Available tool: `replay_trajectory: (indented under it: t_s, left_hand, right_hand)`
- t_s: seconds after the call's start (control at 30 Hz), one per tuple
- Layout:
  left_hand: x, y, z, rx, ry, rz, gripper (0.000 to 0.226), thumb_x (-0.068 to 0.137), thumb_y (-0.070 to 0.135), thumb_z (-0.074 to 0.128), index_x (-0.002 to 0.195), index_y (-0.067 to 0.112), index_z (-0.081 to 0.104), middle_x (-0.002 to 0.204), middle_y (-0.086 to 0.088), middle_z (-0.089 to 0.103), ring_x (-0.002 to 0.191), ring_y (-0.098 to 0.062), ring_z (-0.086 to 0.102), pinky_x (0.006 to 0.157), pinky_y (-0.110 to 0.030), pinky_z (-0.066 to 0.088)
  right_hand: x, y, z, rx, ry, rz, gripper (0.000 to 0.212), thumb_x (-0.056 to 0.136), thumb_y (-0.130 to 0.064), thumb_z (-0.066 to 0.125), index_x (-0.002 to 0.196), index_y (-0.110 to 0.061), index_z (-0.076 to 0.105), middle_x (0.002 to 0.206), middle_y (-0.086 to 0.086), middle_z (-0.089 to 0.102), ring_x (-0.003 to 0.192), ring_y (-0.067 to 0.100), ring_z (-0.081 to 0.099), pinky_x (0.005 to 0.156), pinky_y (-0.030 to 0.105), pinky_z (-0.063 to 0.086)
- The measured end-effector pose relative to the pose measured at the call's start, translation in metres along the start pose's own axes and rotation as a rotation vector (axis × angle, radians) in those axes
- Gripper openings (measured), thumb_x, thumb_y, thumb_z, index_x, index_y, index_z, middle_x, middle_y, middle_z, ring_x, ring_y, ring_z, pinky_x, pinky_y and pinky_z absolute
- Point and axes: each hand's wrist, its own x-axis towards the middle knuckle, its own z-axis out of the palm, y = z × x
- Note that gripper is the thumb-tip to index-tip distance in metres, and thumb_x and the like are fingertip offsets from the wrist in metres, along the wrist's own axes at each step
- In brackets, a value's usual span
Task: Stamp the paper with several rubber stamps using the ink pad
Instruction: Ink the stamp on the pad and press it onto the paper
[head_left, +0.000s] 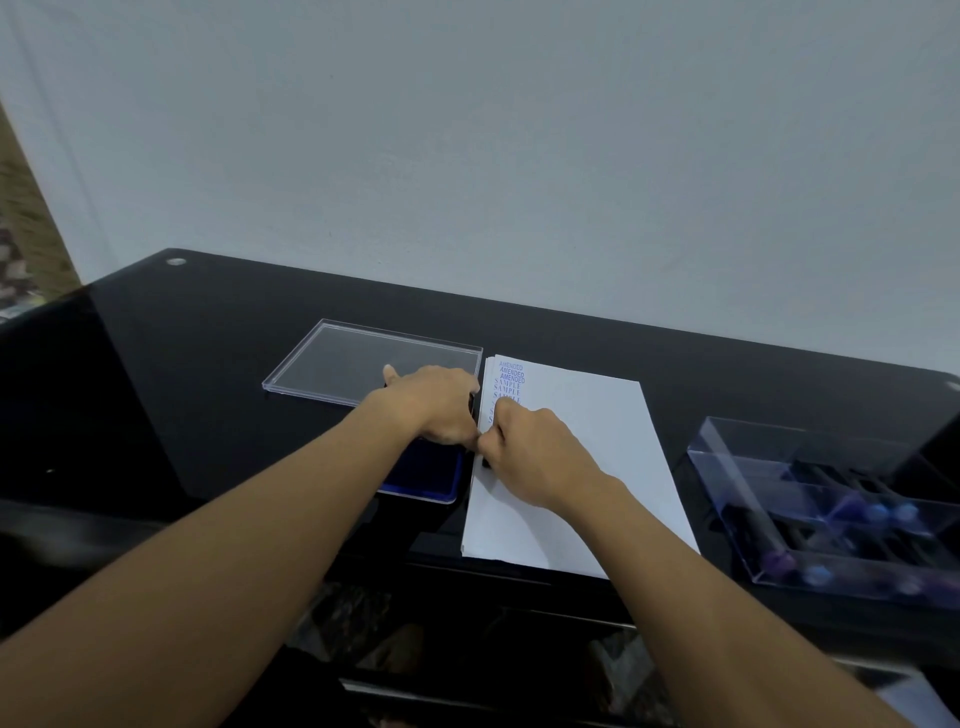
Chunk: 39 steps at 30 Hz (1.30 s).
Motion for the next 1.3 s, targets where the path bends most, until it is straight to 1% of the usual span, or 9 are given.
replay_trajectory:
  t_s: [0.17, 0.4, 0.5, 0.63, 0.77, 0.9, 1.1, 1.23, 1.3]
  left_hand:
    - [-0.002, 0.001, -0.001, -0.003, -0.001, 0.005, 0.059, 0.082, 0.043, 0.07, 0.136, 0.027, 0.052, 0.136, 0.002, 0.055, 0.129, -0.028, 0.048, 0.112, -0.072, 0.01]
    - [-0.007, 0.004, -0.004, -0.003, -0.008, 0.009, 0.055, 0.085, 0.04, 0.067, 0.137, 0.026, 0.053, 0.137, 0.0, 0.057, 0.132, -0.029, 0.047, 0.114, -0.072, 0.008]
    - [-0.007, 0.003, -0.003, -0.004, -0.001, 0.008, 0.055, 0.084, 0.04, 0.067, 0.135, 0.025, 0.054, 0.137, 0.0, 0.056, 0.132, -0.029, 0.047, 0.113, -0.072, 0.009]
    - [-0.008, 0.004, -0.003, -0.014, -0.009, 0.001, 0.056, 0.086, 0.04, 0.067, 0.138, 0.026, 0.052, 0.139, 0.001, 0.054, 0.134, -0.029, 0.045, 0.114, -0.071, 0.007]
    - [-0.008, 0.004, -0.003, -0.029, -0.003, 0.011, 0.046, 0.084, 0.04, 0.068, 0.127, 0.028, 0.058, 0.13, 0.001, 0.059, 0.128, -0.029, 0.049, 0.113, -0.073, 0.008]
    - [-0.005, 0.001, -0.001, -0.023, -0.002, 0.0, 0.053, 0.082, 0.045, 0.069, 0.131, 0.03, 0.055, 0.133, 0.002, 0.057, 0.13, -0.029, 0.048, 0.112, -0.072, 0.008]
    - [-0.004, 0.001, 0.0, -0.038, 0.012, 0.017, 0.038, 0.082, 0.044, 0.067, 0.117, 0.032, 0.059, 0.123, 0.004, 0.061, 0.125, -0.028, 0.05, 0.11, -0.073, 0.008]
    - [-0.008, 0.0, -0.001, -0.062, 0.073, 0.05, 0.021, 0.085, 0.042, 0.062, 0.103, 0.031, 0.061, 0.115, 0.005, 0.063, 0.124, -0.027, 0.049, 0.109, -0.074, 0.011]
    - [-0.011, -0.001, -0.003, -0.074, 0.113, 0.04, 0.032, 0.088, 0.044, 0.06, 0.117, 0.03, 0.06, 0.127, 0.002, 0.061, 0.131, -0.027, 0.045, 0.111, -0.072, 0.01]
  right_hand:
    - [0.001, 0.001, 0.001, 0.013, 0.002, 0.015, 0.022, 0.099, -0.029, 0.043, 0.086, -0.012, 0.038, 0.075, 0.008, 0.048, 0.07, 0.03, 0.045, 0.058, 0.036, 0.03]
    - [-0.004, -0.001, 0.001, 0.018, 0.013, -0.01, 0.021, 0.1, -0.029, 0.043, 0.087, -0.012, 0.039, 0.07, 0.004, 0.046, 0.059, 0.019, 0.039, 0.056, 0.035, 0.032]
    - [-0.004, -0.001, 0.001, 0.02, 0.012, -0.012, 0.021, 0.1, -0.028, 0.043, 0.087, -0.012, 0.038, 0.069, 0.003, 0.045, 0.059, 0.019, 0.04, 0.052, 0.034, 0.029]
    - [-0.003, 0.0, 0.001, 0.021, 0.012, -0.011, 0.023, 0.1, -0.03, 0.043, 0.086, -0.012, 0.038, 0.07, 0.002, 0.046, 0.06, 0.019, 0.041, 0.051, 0.033, 0.028]
    - [-0.005, 0.0, 0.001, 0.017, 0.019, -0.007, 0.023, 0.1, -0.029, 0.044, 0.085, -0.013, 0.037, 0.069, 0.002, 0.044, 0.059, 0.019, 0.04, 0.05, 0.032, 0.027]
    - [-0.006, -0.002, 0.0, 0.004, 0.021, -0.015, 0.023, 0.101, -0.029, 0.044, 0.085, -0.014, 0.036, 0.068, 0.0, 0.043, 0.058, 0.016, 0.039, 0.049, 0.03, 0.026]
    - [-0.007, -0.003, -0.001, -0.014, 0.024, -0.001, 0.022, 0.1, -0.03, 0.042, 0.087, -0.014, 0.036, 0.068, 0.0, 0.041, 0.059, 0.017, 0.038, 0.049, 0.031, 0.024]
    - [-0.007, -0.003, -0.001, -0.021, 0.025, -0.011, 0.021, 0.101, -0.03, 0.04, 0.088, -0.014, 0.037, 0.073, 0.004, 0.046, 0.063, 0.022, 0.042, 0.051, 0.033, 0.027]
    - [-0.007, -0.003, 0.0, -0.014, 0.036, -0.011, 0.022, 0.101, -0.031, 0.039, 0.087, -0.014, 0.037, 0.075, 0.006, 0.049, 0.065, 0.026, 0.043, 0.053, 0.034, 0.029]
